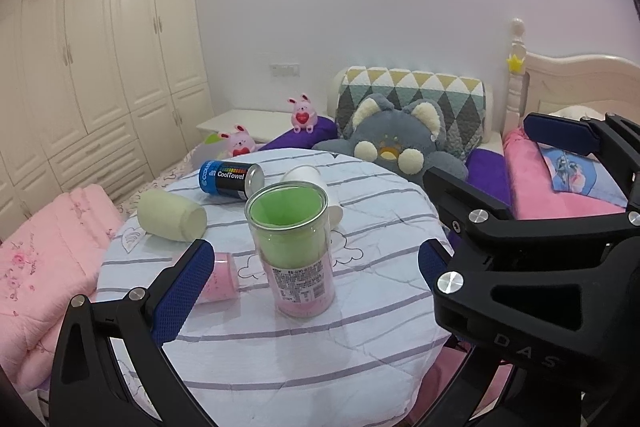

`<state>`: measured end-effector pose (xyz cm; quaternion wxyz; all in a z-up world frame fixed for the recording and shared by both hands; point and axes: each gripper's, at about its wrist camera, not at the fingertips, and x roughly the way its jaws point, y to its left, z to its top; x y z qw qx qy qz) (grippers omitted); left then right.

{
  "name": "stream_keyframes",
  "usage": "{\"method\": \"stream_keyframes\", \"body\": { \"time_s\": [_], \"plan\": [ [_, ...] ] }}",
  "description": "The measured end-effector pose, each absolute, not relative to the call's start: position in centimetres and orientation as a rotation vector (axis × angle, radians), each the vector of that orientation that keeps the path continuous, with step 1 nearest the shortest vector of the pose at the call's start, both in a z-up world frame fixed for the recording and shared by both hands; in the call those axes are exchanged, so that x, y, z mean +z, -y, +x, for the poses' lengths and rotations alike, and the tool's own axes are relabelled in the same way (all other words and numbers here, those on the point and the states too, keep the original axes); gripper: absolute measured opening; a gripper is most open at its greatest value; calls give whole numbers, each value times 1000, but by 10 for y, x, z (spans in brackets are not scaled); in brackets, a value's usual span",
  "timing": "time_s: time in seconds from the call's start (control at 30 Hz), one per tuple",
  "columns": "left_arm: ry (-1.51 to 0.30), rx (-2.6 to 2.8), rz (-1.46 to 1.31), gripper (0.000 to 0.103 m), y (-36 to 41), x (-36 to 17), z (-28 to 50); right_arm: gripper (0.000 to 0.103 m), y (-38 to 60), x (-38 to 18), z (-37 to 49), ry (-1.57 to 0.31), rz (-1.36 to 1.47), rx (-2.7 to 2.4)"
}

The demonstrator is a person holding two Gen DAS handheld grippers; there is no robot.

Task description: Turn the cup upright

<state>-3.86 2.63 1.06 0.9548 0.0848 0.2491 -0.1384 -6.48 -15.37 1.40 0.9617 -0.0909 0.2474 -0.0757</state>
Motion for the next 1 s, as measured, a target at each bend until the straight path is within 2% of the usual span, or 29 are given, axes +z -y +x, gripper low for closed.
{"method": "stream_keyframes", "body": {
  "time_s": [1.0],
  "plan": [
    [-489, -259, 166, 103, -35, 15, -52, 89, 146, 15, -74, -489, -192, -121]
  ]
}}
